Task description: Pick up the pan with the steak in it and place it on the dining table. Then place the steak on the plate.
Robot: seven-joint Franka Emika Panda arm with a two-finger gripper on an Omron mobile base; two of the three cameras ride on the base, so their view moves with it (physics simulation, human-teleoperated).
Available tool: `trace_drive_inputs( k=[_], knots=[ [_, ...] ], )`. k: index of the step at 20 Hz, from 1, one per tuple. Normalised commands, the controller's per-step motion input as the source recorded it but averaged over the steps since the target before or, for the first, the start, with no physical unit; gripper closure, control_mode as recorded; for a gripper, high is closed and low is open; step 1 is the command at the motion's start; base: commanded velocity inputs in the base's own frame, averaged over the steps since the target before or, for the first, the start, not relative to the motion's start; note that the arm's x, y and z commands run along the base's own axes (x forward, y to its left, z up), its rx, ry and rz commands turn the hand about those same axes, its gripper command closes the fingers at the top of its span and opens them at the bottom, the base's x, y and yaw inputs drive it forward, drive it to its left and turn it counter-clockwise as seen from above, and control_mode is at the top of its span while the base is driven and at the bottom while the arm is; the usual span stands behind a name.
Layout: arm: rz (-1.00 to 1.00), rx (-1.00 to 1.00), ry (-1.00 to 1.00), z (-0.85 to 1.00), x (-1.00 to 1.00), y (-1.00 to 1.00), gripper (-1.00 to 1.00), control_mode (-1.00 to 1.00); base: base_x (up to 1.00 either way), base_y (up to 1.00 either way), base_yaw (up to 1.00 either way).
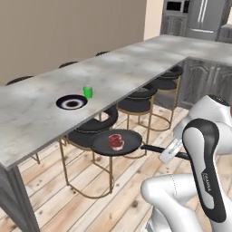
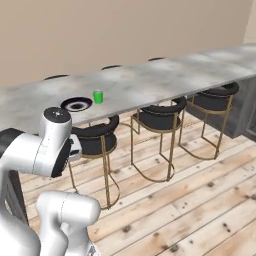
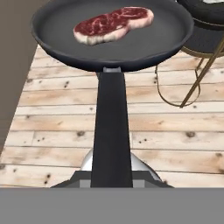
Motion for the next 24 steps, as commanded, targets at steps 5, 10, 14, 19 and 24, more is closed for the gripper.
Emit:
trace_drive_inputs(
  k=[5,10,14,19,24],
  knots=[
    [0.0,0.0,0.0,0.0,0.0,0.0,1.0,1.0,-0.21,-0.06,0.38],
    [0.0,0.0,0.0,0.0,0.0,0.0,1.0,1.0,-0.12,0.0,0.22],
    [0.0,0.0,0.0,0.0,0.0,0.0,1.0,1.0,0.0,0.0,0.05],
    [0.0,0.0,0.0,0.0,0.0,0.0,1.0,1.0,0.07,-0.2,0.03],
    [0.0,0.0,0.0,0.0,0.0,0.0,1.0,1.0,0.26,-0.66,0.07]
  ],
)
